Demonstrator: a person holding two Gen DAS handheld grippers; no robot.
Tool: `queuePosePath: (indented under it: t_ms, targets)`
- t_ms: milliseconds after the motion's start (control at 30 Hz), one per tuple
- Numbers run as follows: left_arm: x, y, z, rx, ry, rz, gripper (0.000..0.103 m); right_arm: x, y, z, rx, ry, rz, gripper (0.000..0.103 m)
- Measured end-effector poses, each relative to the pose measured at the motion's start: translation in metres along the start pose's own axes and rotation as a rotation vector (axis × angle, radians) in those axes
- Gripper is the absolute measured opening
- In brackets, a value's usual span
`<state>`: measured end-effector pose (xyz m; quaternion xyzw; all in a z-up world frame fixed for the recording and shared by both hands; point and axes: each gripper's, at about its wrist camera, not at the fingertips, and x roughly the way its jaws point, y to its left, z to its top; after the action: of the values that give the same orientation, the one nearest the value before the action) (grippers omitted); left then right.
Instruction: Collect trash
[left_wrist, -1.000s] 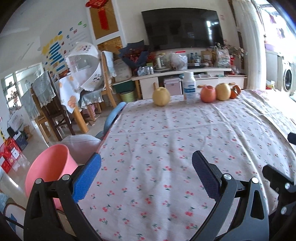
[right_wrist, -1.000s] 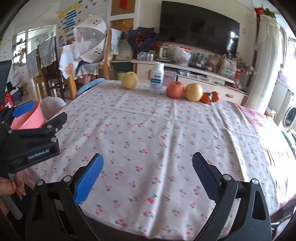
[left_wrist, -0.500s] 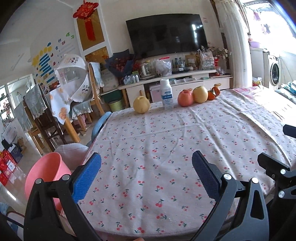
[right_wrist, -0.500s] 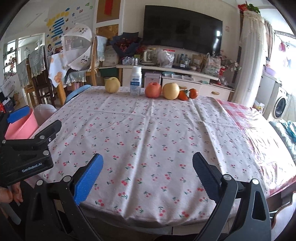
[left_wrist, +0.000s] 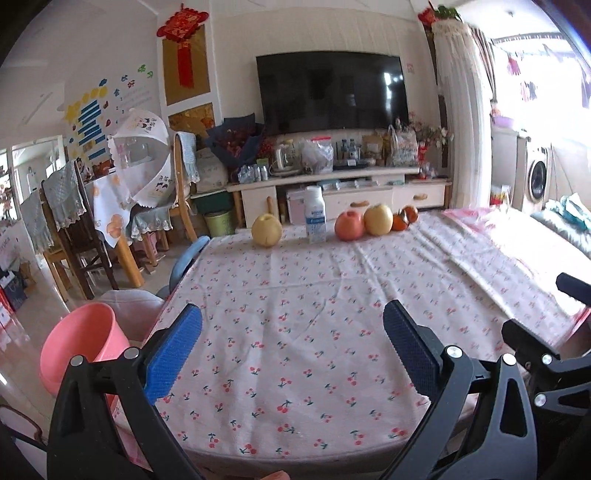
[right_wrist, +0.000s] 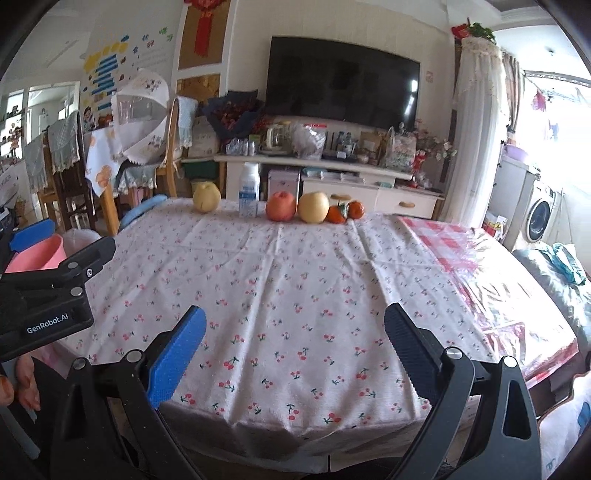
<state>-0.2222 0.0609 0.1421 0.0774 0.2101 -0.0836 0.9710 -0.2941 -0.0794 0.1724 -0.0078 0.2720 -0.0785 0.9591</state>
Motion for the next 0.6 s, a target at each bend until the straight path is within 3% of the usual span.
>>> queuePosePath:
  t_ms: [367,600]
  targets:
    - [-0.045,0.0,0.028,-0.094,-0.068,-0.078,0.099,-0.056,-0.026,0.02,0.096,-0.146,-0.063,0.097]
    - [-0.069,-0.006,0.035,-0.068,-0.109,-0.092,0.099,-0.085,-0.037,0.028,0.141,-0.221,-0.06,0.097]
